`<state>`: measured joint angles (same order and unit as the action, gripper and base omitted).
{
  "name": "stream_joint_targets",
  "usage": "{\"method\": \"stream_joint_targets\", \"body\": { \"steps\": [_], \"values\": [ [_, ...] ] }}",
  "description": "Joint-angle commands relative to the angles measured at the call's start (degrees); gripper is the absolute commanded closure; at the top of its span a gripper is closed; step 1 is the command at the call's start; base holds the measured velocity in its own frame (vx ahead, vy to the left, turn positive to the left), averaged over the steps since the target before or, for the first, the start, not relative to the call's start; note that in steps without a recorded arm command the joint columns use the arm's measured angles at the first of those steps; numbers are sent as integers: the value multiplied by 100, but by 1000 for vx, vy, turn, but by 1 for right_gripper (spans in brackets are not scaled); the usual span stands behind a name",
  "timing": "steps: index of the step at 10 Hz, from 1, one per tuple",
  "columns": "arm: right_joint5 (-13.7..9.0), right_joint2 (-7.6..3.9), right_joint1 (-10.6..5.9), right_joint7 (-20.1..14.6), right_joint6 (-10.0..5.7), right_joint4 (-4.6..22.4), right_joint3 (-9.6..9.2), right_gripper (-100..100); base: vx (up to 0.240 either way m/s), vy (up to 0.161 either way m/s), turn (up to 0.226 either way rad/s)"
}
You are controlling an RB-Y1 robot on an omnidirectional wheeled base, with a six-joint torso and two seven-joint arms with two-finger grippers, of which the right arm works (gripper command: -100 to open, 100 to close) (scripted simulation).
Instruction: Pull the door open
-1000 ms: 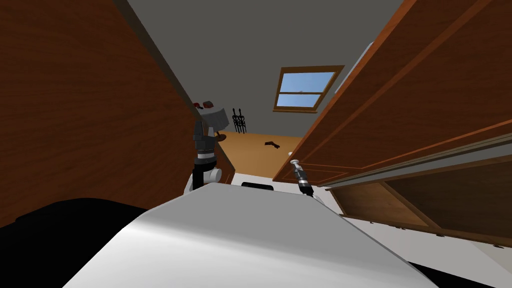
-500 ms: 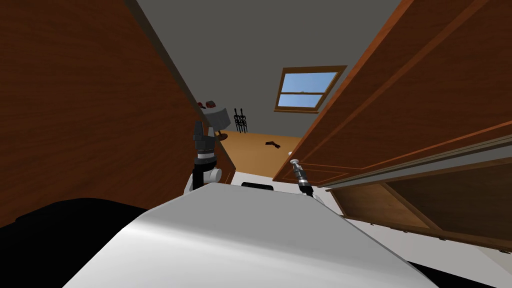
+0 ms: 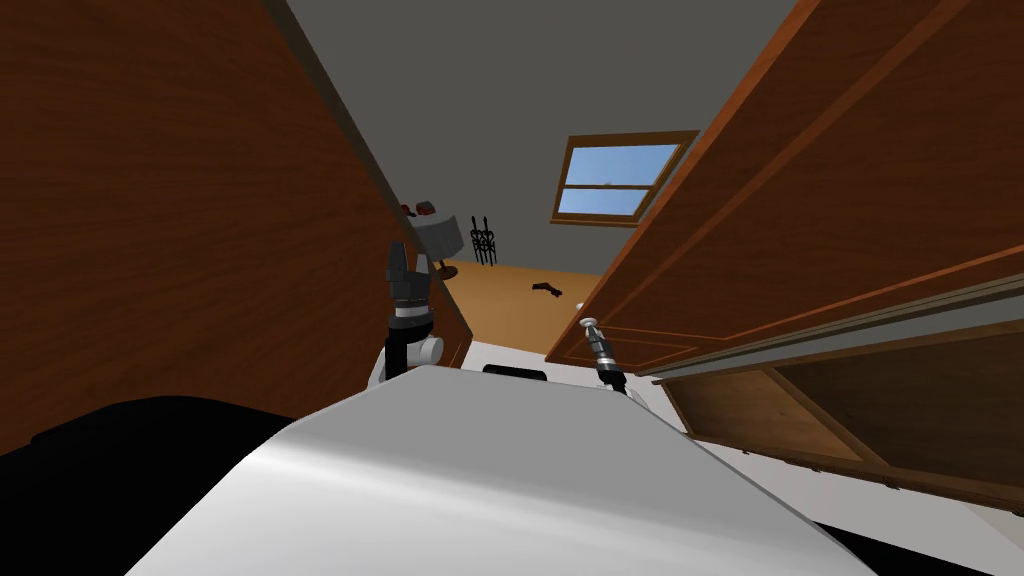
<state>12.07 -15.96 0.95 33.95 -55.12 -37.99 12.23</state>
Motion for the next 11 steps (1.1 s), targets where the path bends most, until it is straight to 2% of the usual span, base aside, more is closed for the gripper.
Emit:
{"method": "stream_joint_targets", "body": {
  "steps": [1,2,6,7,8,9,10,11],
  "values": [
    [-106,46,-13,-286,-5,39,-98,100,-44,-31,79],
    [-106,46,-13,-356,-5,39,-98,100,-36,-22,36],
    [-349,35,-50,-989,28,52,-220,100,-38,-18,42],
    [-349,35,-50,-1028,28,52,-220,100,-27,-14,31],
    [-438,31,-63,-1236,40,56,-265,100,-37,-19,48],
    [-438,31,-63,-1261,40,56,-265,100,-34,-16,39],
    [-527,27,-77,-1484,52,61,-310,100,-35,-19,43],
    [-527,27,-77,-1494,52,61,-310,100,-28,-20,42]
  ]
}}
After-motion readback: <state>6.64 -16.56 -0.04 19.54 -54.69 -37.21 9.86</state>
